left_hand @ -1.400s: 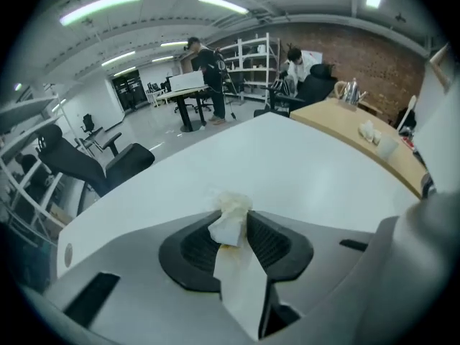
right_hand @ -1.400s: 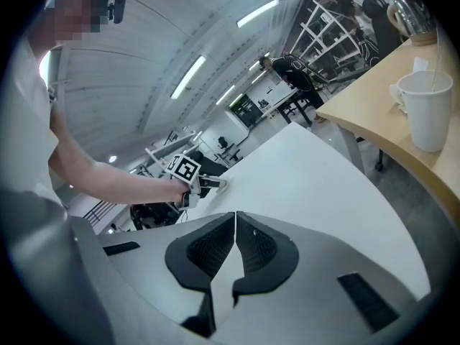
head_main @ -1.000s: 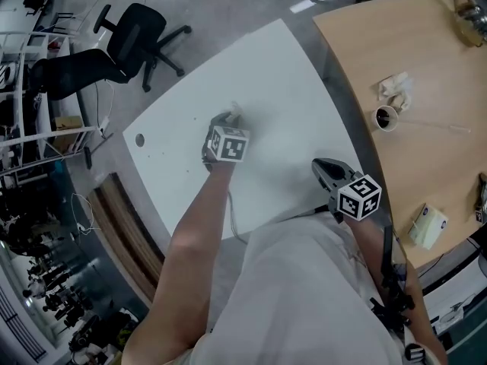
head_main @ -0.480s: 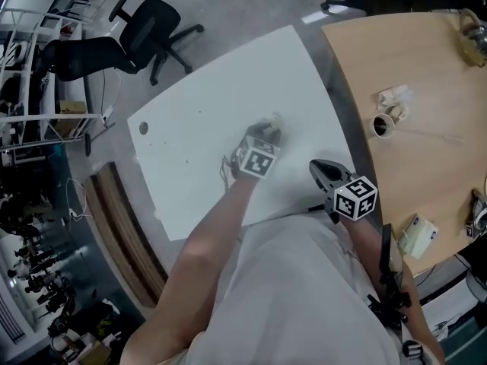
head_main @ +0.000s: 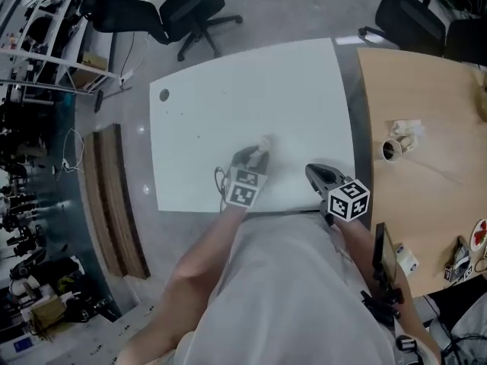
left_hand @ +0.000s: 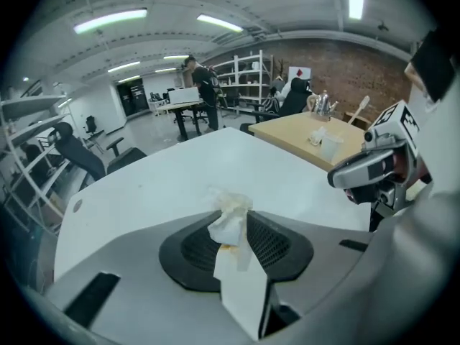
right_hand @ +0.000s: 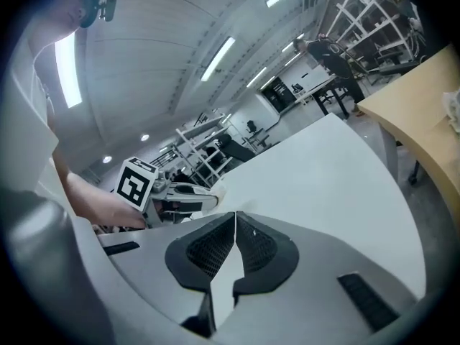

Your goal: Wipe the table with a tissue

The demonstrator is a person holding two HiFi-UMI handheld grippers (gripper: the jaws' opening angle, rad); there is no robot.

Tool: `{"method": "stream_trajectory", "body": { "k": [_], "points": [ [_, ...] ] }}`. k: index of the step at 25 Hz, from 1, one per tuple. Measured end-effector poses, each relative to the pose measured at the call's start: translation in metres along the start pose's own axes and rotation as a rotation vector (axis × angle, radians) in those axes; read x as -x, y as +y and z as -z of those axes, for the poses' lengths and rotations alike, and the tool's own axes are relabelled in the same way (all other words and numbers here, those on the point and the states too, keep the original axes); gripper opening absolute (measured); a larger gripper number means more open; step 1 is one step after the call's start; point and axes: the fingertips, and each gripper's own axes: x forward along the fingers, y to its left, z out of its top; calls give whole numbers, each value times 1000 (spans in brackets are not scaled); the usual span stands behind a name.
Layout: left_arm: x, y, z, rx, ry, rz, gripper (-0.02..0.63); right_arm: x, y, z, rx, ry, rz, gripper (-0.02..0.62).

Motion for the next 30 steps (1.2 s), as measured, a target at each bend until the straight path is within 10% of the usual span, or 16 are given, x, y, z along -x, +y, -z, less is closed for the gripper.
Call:
{"method": "stream_trajectory", "body": {
  "k": [9, 30],
  "points": [
    [63, 57, 43, 182, -56, -161, 107, -29, 27, 1, 64, 60, -80, 17],
    [109, 197, 139, 340, -85, -174, 107, -121, 110, 9, 164, 120, -24, 17]
  ]
}}
